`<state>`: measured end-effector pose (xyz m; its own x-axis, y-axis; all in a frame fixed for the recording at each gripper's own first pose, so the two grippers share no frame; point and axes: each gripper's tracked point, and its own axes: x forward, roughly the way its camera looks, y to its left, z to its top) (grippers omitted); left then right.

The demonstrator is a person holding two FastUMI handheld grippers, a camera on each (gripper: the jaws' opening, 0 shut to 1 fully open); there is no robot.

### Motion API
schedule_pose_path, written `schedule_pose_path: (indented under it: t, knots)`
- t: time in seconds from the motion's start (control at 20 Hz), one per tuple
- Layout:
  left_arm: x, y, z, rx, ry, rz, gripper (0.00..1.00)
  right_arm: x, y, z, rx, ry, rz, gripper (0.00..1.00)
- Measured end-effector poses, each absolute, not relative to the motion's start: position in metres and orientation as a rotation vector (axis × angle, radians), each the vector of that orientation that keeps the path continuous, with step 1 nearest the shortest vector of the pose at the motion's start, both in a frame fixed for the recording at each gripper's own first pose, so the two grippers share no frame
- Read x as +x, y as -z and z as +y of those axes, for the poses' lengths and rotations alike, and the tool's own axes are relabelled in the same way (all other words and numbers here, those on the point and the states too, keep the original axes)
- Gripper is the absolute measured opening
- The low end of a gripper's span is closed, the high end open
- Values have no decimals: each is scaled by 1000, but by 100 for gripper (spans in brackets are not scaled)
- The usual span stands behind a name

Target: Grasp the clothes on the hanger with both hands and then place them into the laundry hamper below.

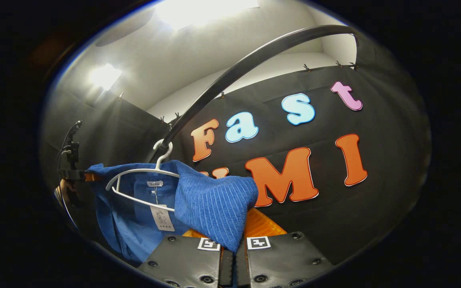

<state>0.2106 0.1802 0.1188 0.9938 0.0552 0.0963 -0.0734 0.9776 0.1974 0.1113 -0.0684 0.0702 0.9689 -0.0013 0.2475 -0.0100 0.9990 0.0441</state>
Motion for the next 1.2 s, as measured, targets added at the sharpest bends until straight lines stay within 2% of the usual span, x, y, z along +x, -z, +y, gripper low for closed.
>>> schedule_pose_path:
  t: [0.2,0.6,0.9,1.2]
  knots:
    - [232,-81,181,185,-65,-34,7,111,-73,-65,19,0,-253,17]
    - [292,-54,168,9,6,10,7,110,-77,-65,3,32,-258,17]
    - [272,-4,175,-15,9,37,7,114,-77,-60,-20,45,-257,17]
    - [240,15,175,31,9,33,7,123,-90,-78,-21,126,-305,17]
